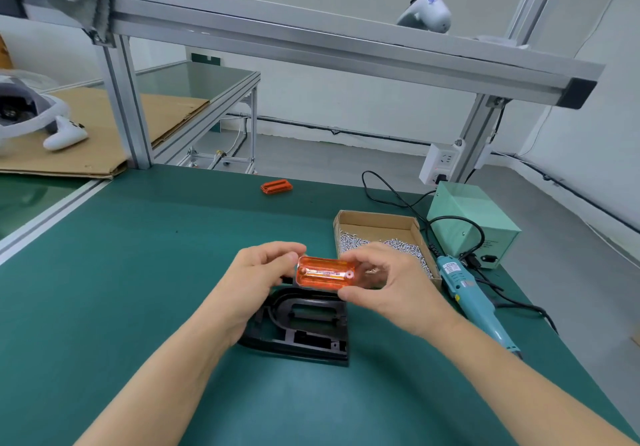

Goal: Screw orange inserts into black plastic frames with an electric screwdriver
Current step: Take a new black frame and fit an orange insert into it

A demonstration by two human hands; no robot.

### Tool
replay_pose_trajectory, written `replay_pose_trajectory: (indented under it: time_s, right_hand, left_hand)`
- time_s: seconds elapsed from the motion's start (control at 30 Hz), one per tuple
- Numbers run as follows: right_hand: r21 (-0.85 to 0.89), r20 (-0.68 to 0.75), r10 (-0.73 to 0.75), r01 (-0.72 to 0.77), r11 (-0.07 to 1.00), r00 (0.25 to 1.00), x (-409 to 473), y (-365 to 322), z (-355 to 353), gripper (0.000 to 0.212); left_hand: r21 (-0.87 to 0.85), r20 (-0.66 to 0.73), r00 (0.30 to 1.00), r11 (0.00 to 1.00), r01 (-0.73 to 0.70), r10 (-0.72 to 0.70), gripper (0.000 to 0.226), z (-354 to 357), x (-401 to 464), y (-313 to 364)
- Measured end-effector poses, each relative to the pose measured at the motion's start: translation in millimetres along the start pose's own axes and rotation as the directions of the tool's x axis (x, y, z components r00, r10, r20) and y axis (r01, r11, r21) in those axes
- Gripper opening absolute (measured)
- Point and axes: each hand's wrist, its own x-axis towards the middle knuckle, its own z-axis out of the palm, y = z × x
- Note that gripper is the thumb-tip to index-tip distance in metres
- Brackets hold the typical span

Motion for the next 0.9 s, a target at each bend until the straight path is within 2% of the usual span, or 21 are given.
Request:
replay_pose_trajectory:
  time_s: [0.07,0.13,0.23,0.3,0.57,0.73,0.83,0.9]
  right_hand:
    - [0.118,-0.017,0.178,-0.174,0.978,0.984,-7.1,10.5,8.7,0.039]
    - [0.181,0.020,0.282,-0.281,0.942,0.959,-14.9,20.2,18.2,0.039]
    - [0.162,0.059,0.331,-0.336,0.928,0.942,-20.0,24.4,28.3,0.039]
    - [0.092,0.072,0.327,-0.333,0.938,0.942,-19.2,23.6,29.7,0.040]
    - [-0.199,0.151,0.331,-0.299,0.933,0.932,-4.3,16.6,33.0,0.045]
    - [-0.189,0.217,0.343,-0.306,0.933,0.914,-0.3,14.4,25.7,0.048]
    - [-0.219,0.168,0.292,-0.254,0.942,0.941,-12.4,18.4,23.1,0.040]
    - [-0.251,0.047,0.263,-0.243,0.937,0.964,-21.5,21.6,15.1,0.034]
  left_hand:
    - [0.183,-0.037,0.998,0.982,-0.045,0.052,0.024,-7.8,0.7,-4.8]
    - [0.367,0.017,0.998,0.928,-0.065,0.063,0.029,-13.9,0.3,-9.5]
    - [0.535,0.118,0.990,0.834,-0.132,0.080,0.033,-16.3,0.4,-13.7]
    - [0.610,0.154,0.984,0.776,-0.162,0.084,0.030,-14.4,0.8,-15.9]
    - [0.787,0.208,0.972,0.571,-0.233,0.109,0.027,-3.7,4.2,-26.9]
    - [0.842,0.199,0.975,0.492,-0.221,0.097,0.028,-3.1,8.1,-30.8]
    - [0.858,0.171,0.978,0.471,-0.206,0.117,0.029,-1.5,9.3,-33.1]
    - [0.868,0.145,0.979,0.457,-0.196,0.145,0.027,0.0,8.8,-35.5]
